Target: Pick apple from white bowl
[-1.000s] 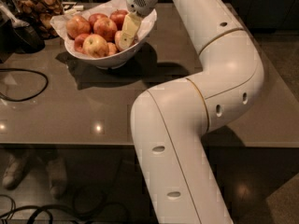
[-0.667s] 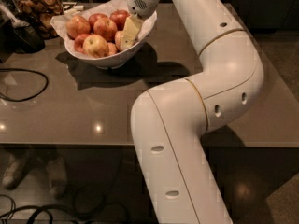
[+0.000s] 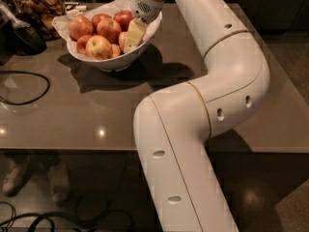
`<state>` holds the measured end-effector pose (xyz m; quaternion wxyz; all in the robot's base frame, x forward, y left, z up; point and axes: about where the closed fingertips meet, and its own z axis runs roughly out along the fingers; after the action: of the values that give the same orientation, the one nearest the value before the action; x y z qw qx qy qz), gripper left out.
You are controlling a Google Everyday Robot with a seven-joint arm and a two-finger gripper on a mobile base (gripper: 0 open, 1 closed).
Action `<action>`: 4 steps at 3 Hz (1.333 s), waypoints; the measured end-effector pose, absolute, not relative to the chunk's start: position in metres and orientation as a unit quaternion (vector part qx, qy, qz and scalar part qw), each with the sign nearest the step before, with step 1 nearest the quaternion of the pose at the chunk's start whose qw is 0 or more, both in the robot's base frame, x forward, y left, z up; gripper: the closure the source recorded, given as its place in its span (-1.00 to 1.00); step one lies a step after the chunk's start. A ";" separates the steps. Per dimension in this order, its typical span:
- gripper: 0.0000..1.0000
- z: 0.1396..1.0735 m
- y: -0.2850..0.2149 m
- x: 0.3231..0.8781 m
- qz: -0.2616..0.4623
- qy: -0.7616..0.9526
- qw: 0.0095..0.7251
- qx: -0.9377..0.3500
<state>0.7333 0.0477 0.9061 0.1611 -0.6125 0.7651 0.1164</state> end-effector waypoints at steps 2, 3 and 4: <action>-0.07 0.908 0.052 0.730 0.125 0.760 0.161 -0.617; 0.40 0.908 0.052 0.730 0.125 0.760 0.161 -0.617; 0.86 0.908 0.052 0.730 0.125 0.760 0.161 -0.617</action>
Offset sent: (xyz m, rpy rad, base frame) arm -0.0046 -0.0302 0.0387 -0.0812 0.1933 0.0938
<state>0.7300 0.0519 0.9078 0.1615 -0.6171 0.7599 0.1249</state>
